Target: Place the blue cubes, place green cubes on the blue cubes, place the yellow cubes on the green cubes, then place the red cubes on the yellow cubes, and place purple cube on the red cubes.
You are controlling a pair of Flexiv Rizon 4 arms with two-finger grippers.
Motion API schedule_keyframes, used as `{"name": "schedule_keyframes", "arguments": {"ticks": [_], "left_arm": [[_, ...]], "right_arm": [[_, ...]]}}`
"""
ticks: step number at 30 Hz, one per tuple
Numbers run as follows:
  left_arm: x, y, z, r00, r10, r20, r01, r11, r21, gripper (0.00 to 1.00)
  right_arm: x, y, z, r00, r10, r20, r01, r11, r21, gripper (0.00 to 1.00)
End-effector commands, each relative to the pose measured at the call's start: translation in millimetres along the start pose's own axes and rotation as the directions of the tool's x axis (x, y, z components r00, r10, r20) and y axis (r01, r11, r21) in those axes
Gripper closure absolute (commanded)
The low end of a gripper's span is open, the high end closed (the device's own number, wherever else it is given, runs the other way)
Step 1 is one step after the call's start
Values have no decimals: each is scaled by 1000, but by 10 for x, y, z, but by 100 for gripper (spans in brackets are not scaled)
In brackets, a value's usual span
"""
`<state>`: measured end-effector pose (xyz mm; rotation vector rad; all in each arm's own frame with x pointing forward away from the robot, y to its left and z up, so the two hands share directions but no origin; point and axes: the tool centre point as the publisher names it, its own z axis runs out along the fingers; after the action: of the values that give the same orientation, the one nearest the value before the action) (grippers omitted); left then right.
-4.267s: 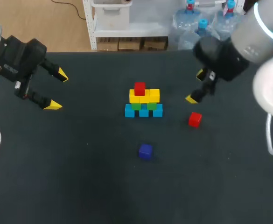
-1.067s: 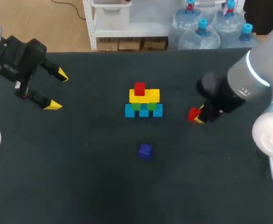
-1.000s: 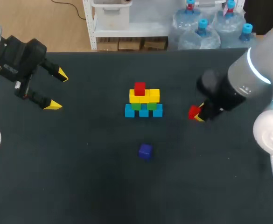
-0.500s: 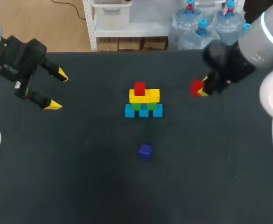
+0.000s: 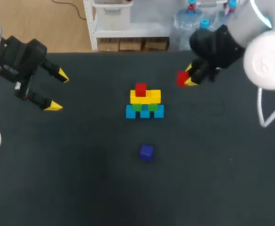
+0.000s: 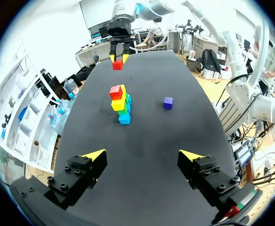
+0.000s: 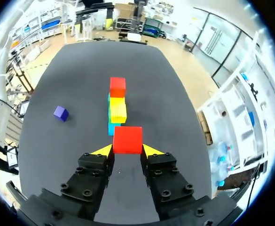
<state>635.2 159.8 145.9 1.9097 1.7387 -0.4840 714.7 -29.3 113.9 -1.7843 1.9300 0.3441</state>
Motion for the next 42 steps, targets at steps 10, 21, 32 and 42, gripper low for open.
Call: {"name": "schedule_keyframes", "arguments": {"ticks": [10,21,32,42], "left_arm": [[11,-5,1,1000,3,3,-3,1000,-2,0],[11,-5,1,1000,3,3,-3,1000,-2,0],[11,-5,1,1000,3,3,-3,1000,-2,0],[11,-5,1,1000,3,3,-3,1000,-2,0]], "right_arm": [[-237,-59,195,999,-14,-31,9,988,-152,100],[-415,0,297,999,6,-43,-12,989,-148,100],[-505,86,433,998,10,-56,-19,988,-151,100],[-545,138,541,998,16,-60,-26,986,-167,100]]}}
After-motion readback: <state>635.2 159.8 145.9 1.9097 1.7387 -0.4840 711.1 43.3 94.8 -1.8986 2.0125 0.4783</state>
